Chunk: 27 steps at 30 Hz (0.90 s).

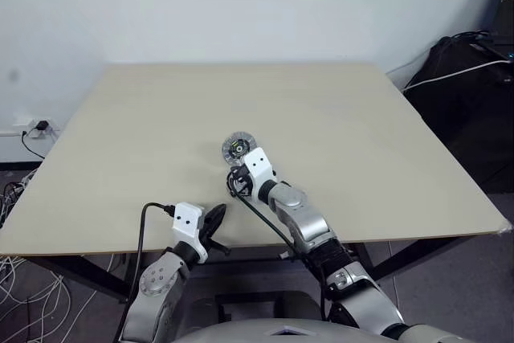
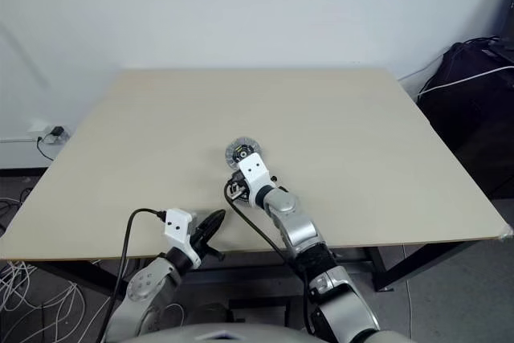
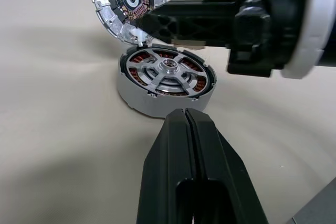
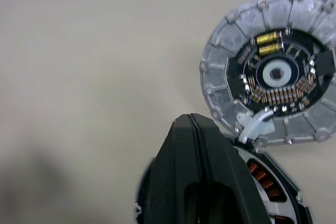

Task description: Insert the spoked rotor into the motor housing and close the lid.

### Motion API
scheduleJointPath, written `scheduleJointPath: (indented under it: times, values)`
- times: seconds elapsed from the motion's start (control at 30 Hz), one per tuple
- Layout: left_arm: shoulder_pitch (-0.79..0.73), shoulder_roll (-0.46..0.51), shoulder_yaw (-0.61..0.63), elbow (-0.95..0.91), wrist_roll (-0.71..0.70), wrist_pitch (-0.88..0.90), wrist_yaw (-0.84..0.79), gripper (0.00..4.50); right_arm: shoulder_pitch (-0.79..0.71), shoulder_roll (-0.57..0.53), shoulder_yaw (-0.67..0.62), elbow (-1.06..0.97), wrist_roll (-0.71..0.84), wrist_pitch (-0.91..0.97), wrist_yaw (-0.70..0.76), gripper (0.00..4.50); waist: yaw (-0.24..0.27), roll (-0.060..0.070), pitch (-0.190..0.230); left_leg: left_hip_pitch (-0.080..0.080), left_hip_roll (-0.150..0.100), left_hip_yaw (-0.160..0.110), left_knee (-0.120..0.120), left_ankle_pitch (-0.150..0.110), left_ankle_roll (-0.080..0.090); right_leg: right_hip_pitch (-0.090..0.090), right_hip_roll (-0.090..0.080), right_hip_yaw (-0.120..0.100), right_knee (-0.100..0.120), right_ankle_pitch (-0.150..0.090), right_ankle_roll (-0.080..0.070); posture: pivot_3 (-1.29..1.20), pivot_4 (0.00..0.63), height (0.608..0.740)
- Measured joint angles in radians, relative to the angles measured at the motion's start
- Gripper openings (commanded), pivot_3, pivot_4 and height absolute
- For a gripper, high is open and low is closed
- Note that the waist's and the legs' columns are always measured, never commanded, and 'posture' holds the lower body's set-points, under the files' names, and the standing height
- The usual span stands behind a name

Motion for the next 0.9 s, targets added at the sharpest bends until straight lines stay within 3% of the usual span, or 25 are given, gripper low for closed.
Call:
scheduleJointPath:
  times: [0.23, 0.47, 0.77, 0.9]
  values:
    - [0.005, -0.005, 0.001, 0.000, 0.000, -0.001, 0.000, 0.05, -0.009, -0.001, -0.017, 0.069, -0.013, -0.008, -0.024, 0.00, -0.001, 0.002, 0.000, 0.001, 0.000, 0.000, 0.000, 0.000, 0.000, 0.001, 0.000, 0.000, 0.000, 0.000, 0.000, 0.00, 0.000, 0.740]
    - [0.004, 0.002, 0.001, 0.000, 0.002, -0.001, -0.002, 0.05, 0.031, -0.020, -0.021, 0.007, 0.002, 0.006, 0.021, 0.00, -0.001, 0.003, 0.000, 0.000, 0.000, 0.000, 0.000, 0.000, 0.000, 0.000, 0.000, 0.000, 0.000, 0.000, 0.000, 0.00, 0.000, 0.740]
    - [-0.018, 0.000, -0.002, 0.012, 0.003, -0.001, -0.011, 0.05, 0.016, -0.224, 0.129, -0.208, -0.078, 0.102, 0.250, 0.00, -0.001, 0.003, 0.000, 0.001, 0.000, 0.000, 0.000, 0.000, 0.000, 0.000, 0.000, 0.000, 0.000, 0.000, 0.000, 0.00, 0.000, 0.740]
    - [-0.025, -0.002, -0.003, 0.016, 0.004, -0.001, -0.012, 0.00, -0.033, -0.267, 0.181, -0.220, -0.106, 0.138, 0.326, 0.83, -0.001, 0.003, 0.000, 0.001, 0.000, 0.000, 0.000, 0.000, 0.000, 0.000, 0.000, 0.000, 0.000, 0.000, 0.000, 0.00, 0.000, 0.740]
